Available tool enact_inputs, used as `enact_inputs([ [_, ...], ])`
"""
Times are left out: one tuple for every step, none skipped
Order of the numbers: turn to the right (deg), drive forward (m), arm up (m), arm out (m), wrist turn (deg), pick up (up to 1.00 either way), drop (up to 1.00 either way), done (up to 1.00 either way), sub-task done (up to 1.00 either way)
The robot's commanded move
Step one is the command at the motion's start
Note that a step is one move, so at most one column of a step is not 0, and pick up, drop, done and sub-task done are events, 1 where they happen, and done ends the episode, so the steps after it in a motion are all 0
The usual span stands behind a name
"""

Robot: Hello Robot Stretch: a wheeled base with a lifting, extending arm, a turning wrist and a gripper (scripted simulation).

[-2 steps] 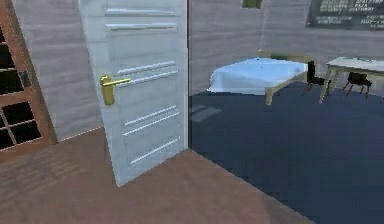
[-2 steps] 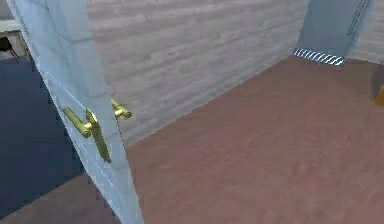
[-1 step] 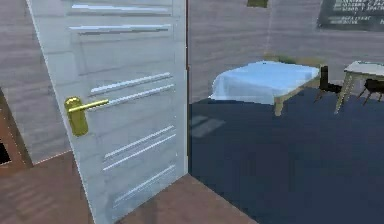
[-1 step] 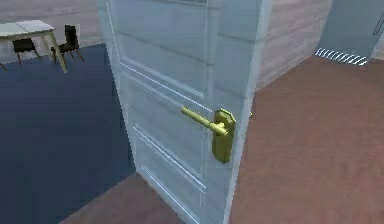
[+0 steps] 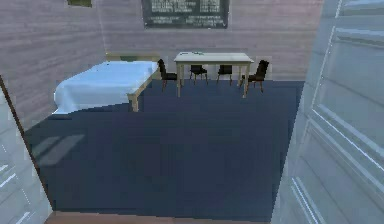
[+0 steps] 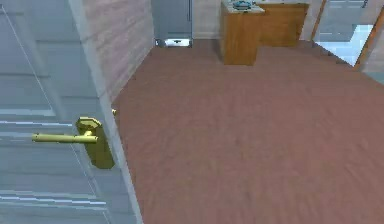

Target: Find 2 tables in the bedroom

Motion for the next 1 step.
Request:
enact_inputs([
  [0.0, 1.00, 0.00, 0.00, 0.0, 0.00, 0.00, 0.00, 0.00],
])
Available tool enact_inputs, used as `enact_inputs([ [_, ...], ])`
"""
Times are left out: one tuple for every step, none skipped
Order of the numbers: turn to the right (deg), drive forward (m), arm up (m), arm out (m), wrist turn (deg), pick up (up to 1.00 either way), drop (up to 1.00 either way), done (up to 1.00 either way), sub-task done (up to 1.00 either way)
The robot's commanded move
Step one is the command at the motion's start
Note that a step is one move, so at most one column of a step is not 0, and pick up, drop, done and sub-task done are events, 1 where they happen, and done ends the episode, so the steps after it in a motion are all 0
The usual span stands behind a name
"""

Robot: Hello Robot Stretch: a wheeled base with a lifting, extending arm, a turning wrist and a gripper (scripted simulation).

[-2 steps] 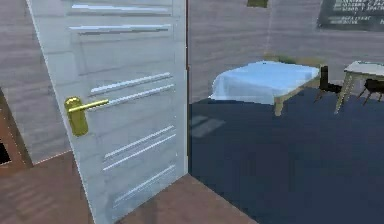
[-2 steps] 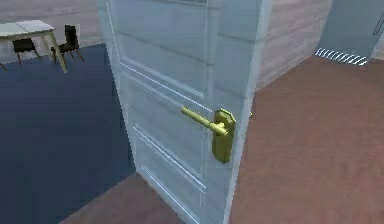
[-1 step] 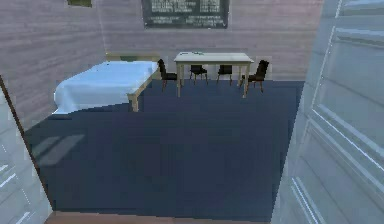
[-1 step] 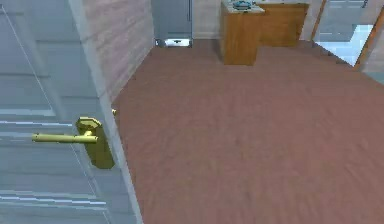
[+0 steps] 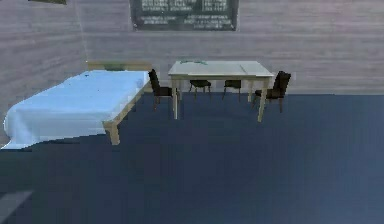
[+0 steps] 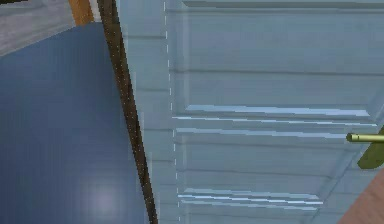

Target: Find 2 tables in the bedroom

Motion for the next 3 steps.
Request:
enact_inputs([
  [6.0, 0.00, 0.00, 0.00, 0.0, 0.00, 0.00, 0.00, 0.00],
  [0.0, 0.50, 0.00, 0.00, 0.0, 0.00, 0.00, 0.00, 0.00],
  [36.0, 0.00, 0.00, 0.00, 0.0, 0.00, 0.00, 0.00, 0.00],
])
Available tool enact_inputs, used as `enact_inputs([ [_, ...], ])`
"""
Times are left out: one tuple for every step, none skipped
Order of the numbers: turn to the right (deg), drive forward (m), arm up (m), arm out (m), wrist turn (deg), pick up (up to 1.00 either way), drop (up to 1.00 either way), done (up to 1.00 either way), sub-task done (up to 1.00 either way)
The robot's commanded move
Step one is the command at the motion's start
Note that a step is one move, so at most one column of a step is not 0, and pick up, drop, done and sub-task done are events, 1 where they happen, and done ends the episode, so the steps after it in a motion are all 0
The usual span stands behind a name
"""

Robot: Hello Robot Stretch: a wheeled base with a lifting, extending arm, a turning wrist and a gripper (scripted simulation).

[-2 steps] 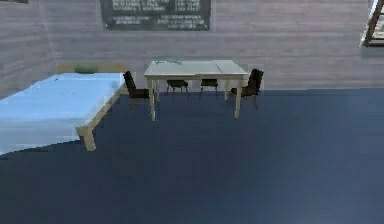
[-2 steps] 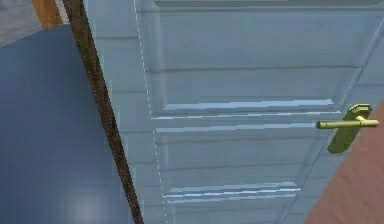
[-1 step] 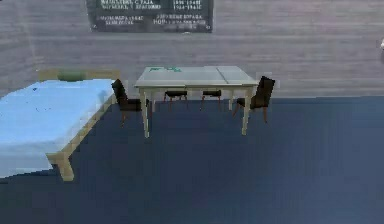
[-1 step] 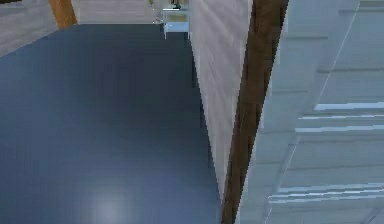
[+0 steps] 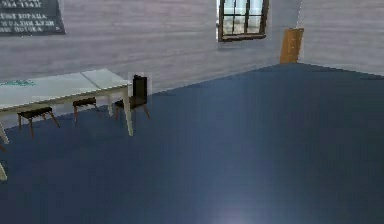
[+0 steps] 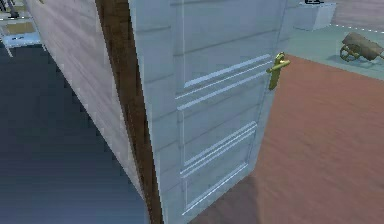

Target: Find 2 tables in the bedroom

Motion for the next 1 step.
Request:
enact_inputs([
  [3.0, 0.00, 0.00, 0.00, 0.0, 0.00, 0.00, 0.00, 0.00],
])
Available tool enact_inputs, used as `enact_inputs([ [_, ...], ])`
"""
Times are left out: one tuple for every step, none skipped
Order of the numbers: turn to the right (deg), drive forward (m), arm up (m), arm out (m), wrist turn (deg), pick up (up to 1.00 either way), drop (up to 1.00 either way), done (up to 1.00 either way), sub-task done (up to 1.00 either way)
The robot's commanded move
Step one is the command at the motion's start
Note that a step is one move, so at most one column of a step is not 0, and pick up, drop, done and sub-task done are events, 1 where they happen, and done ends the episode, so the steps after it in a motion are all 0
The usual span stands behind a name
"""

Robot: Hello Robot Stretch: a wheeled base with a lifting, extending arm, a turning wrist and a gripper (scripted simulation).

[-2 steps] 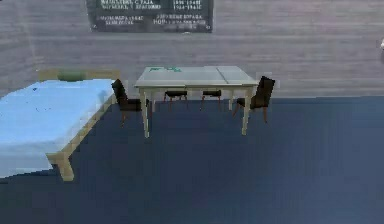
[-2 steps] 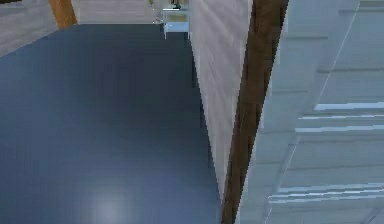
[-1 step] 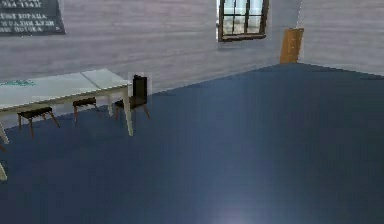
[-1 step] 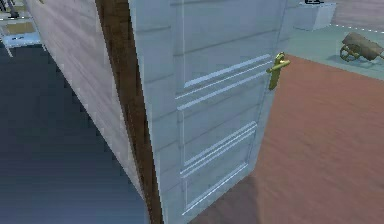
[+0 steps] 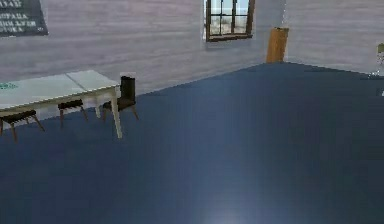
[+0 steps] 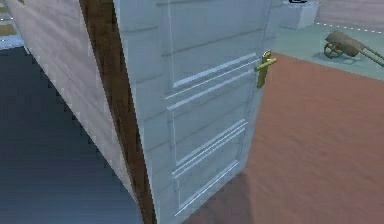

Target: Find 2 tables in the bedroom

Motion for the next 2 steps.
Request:
enact_inputs([
  [0.0, 0.50, 0.00, 0.00, 0.0, 0.00, 0.00, 0.00, 0.00],
  [45.0, 0.00, 0.00, 0.00, 0.0, 0.00, 0.00, 0.00, 0.00],
])
